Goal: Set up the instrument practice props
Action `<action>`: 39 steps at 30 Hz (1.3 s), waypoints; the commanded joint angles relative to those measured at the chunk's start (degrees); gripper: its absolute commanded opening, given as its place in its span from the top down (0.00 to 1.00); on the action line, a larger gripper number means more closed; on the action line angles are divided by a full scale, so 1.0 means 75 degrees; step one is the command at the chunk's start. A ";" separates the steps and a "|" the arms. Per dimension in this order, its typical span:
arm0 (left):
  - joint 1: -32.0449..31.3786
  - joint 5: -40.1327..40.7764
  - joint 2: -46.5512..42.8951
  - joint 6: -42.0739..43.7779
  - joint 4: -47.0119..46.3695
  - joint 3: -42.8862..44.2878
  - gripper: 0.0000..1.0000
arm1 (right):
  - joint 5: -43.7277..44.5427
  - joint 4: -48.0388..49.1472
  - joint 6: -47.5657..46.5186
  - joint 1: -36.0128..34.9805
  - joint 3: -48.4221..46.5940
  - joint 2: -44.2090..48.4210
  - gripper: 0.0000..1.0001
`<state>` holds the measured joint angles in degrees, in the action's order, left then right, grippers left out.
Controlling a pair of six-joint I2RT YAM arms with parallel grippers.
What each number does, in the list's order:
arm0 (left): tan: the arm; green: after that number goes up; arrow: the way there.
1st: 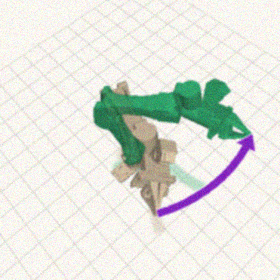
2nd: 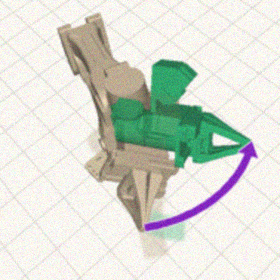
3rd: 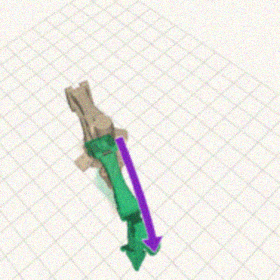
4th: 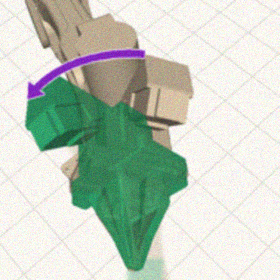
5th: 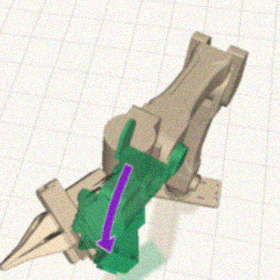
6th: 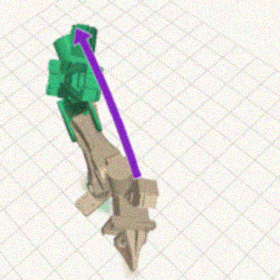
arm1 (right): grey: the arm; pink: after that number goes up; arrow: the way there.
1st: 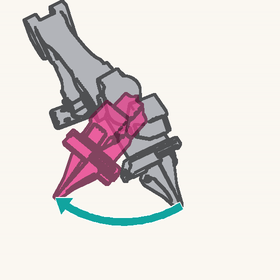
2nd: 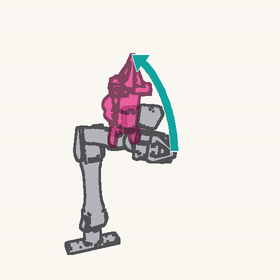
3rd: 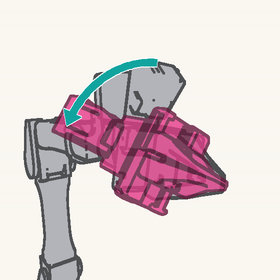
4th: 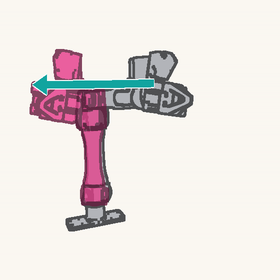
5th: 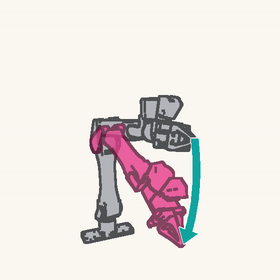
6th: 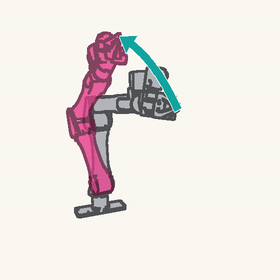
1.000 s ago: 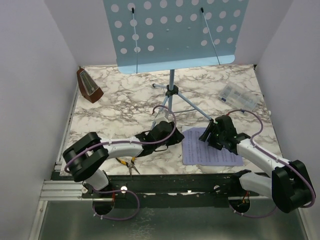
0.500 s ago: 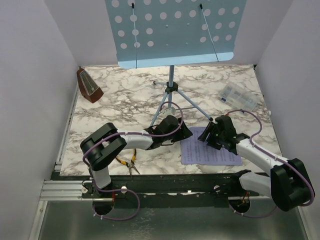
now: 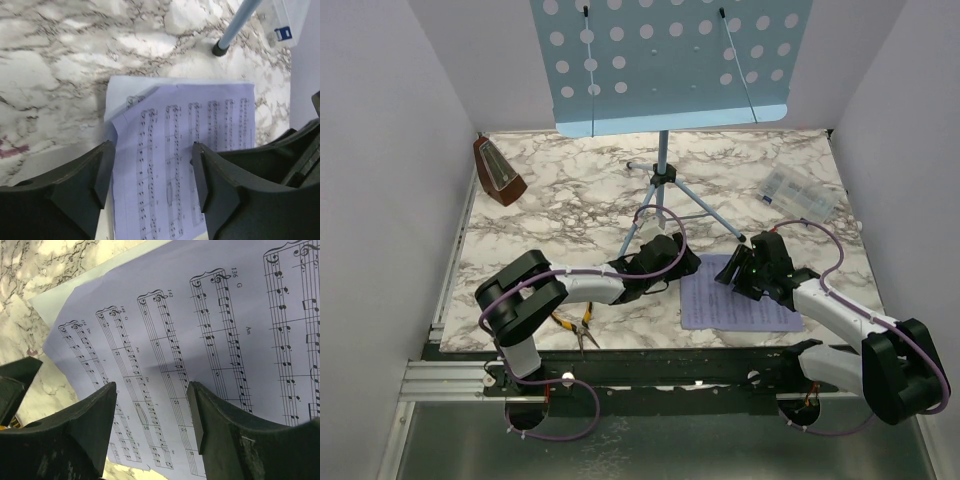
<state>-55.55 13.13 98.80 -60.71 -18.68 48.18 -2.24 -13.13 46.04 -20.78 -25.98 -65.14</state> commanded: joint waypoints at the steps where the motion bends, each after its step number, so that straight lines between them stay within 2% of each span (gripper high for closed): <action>1: -0.0046 0.1108 -0.0062 0.0275 -0.0132 -0.0083 0.29 | -0.0168 -0.0068 -0.0104 0.0022 0.0103 -0.0032 0.35; 7: -0.0058 0.0791 0.0434 0.0341 -0.0204 0.0358 0.29 | -0.0333 -0.0020 -0.0078 0.0016 0.0138 -0.0053 0.35; 17: -0.0174 0.0151 0.0309 0.0231 -0.0572 0.0329 0.45 | -0.0343 0.0039 -0.0086 0.0017 0.0197 -0.0001 0.36; 24: -0.0249 -0.0397 0.0338 0.0037 -0.0741 0.0370 0.48 | -0.0430 0.0063 -0.0085 0.0021 0.0171 -0.0036 0.37; 32: -0.0274 -0.0133 0.0669 0.0501 -0.0779 0.0399 0.51 | -0.0598 0.0084 -0.0169 0.0022 0.0124 -0.0217 0.41; 36: -0.0281 -0.0094 0.0730 0.0904 -0.0768 0.0489 0.61 | -0.0930 -0.0026 -0.0323 0.0019 -0.0083 -0.0237 0.41; 39: -0.0281 -0.0092 0.0556 0.1284 -0.0768 0.0469 0.79 | -0.1052 -0.0156 -0.0421 0.0016 -0.0172 0.0043 0.37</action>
<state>-57.19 11.86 103.59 -56.27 -23.49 50.15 -7.25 -12.14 44.82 -20.62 -25.91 -66.35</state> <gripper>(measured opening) 0.320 0.598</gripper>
